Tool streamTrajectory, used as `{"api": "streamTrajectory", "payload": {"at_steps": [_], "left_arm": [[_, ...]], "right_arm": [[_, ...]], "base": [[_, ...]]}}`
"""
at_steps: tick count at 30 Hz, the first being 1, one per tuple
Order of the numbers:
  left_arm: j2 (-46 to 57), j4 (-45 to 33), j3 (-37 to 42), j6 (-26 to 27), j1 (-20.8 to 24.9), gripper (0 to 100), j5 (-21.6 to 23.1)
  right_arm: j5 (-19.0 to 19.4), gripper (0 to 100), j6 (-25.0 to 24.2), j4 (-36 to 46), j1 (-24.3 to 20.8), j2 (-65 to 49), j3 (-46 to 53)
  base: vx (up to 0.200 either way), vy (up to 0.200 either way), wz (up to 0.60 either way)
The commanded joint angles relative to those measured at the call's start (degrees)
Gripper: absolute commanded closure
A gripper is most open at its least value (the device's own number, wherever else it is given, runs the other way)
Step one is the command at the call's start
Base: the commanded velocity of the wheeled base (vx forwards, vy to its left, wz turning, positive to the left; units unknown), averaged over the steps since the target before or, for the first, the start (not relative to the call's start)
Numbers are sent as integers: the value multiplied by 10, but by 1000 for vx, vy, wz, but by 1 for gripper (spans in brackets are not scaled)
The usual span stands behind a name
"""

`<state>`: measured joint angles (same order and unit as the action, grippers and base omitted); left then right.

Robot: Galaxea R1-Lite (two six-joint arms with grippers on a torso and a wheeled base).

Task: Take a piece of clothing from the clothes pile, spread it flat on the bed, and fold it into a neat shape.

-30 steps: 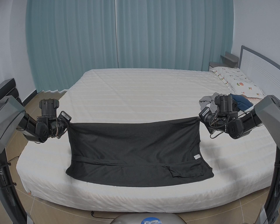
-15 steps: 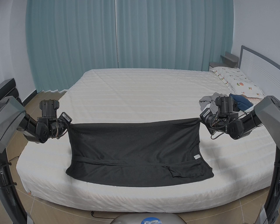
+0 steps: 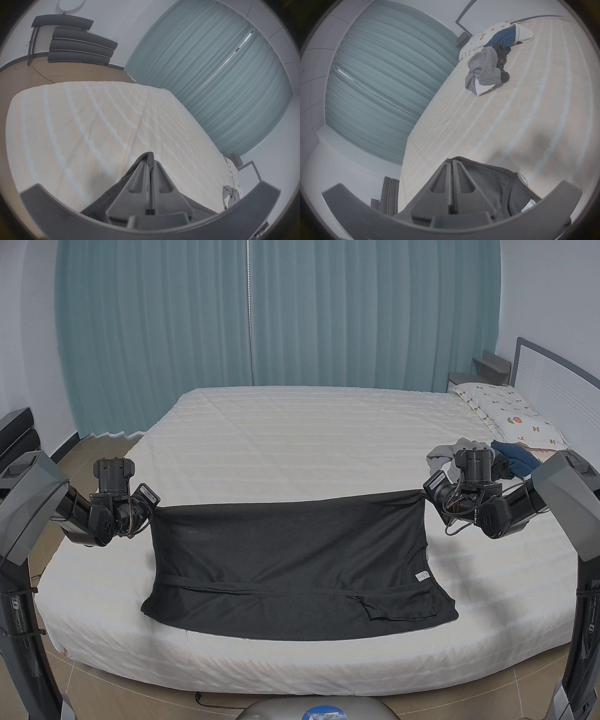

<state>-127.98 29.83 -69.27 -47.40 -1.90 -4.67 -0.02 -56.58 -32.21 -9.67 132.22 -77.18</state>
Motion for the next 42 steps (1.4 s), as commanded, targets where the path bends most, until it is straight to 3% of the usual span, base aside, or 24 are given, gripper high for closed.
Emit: {"api": "streamTrajectory", "payload": {"at_steps": [1, 15, 23, 37, 38, 39, 40, 42], "left_arm": [[-15, -2, -4, 3, 1, 100, 0], [16, -2, 151, 125, 1, 100, -6], [12, -2, 193, 125, 16, 100, -6], [12, -3, 218, 126, 18, 100, -7], [12, -3, 218, 125, 18, 100, -7], [12, -3, 218, 125, 18, 100, -7], [13, -3, 219, 125, 18, 0, -7], [18, -2, 222, 125, 18, 0, -8]], "right_arm": [[7, 100, 2, 4, 0, 5, 9], [49, 100, 56, 0, 12, -43, 179], [81, 100, 92, -1, 11, -31, 238], [81, 100, 111, -14, 7, -9, 253], [81, 0, 111, -14, 7, -9, 253], [82, 0, 110, -14, 7, -10, 252], [81, 0, 110, -15, 7, -11, 251], [82, 0, 106, -15, 7, -19, 251]], "base": [[0, 0, 0], [0, 0, 0], [0, 0, 0], [0, 0, 0], [0, 0, 0], [0, 0, 0], [0, 0, 0], [0, 0, 0]]}}
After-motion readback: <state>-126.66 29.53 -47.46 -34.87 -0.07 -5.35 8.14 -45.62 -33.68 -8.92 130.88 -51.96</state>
